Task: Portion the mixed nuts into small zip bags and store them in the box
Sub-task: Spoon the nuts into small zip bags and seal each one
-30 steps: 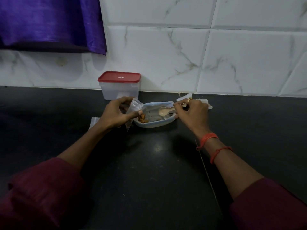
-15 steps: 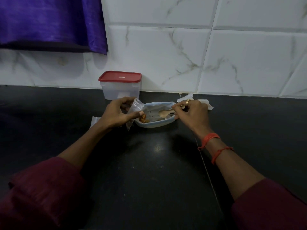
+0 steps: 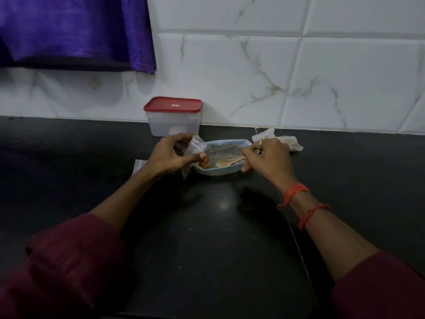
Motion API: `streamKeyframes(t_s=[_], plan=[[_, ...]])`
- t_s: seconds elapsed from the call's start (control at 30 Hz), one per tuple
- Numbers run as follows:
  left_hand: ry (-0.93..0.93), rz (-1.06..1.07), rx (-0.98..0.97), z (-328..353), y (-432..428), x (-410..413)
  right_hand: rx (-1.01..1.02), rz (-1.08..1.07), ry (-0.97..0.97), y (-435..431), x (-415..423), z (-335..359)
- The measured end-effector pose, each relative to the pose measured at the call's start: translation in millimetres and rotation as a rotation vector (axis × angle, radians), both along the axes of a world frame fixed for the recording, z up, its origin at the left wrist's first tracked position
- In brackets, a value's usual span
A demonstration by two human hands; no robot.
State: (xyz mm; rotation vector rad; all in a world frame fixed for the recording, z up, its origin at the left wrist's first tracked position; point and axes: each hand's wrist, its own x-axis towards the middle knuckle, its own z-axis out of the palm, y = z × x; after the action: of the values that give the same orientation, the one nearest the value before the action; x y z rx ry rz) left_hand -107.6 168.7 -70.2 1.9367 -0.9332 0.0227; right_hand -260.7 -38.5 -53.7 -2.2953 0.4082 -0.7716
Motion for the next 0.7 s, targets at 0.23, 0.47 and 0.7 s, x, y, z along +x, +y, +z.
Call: streamKeyframes(t_s=[0.23, 0.47, 0.7], plan=[[-0.002, -0.006, -0.004, 2, 0, -2, 0.178, 0.067, 0.048, 12, 4, -2], [0.002, -0.002, -0.004, 1, 0, -2, 0.53, 0.099, 0.155, 27, 2, -4], [0.001, 0.003, -0.001, 1, 1, 0, 0.788, 0.044, 0.082, 18, 4, -4]])
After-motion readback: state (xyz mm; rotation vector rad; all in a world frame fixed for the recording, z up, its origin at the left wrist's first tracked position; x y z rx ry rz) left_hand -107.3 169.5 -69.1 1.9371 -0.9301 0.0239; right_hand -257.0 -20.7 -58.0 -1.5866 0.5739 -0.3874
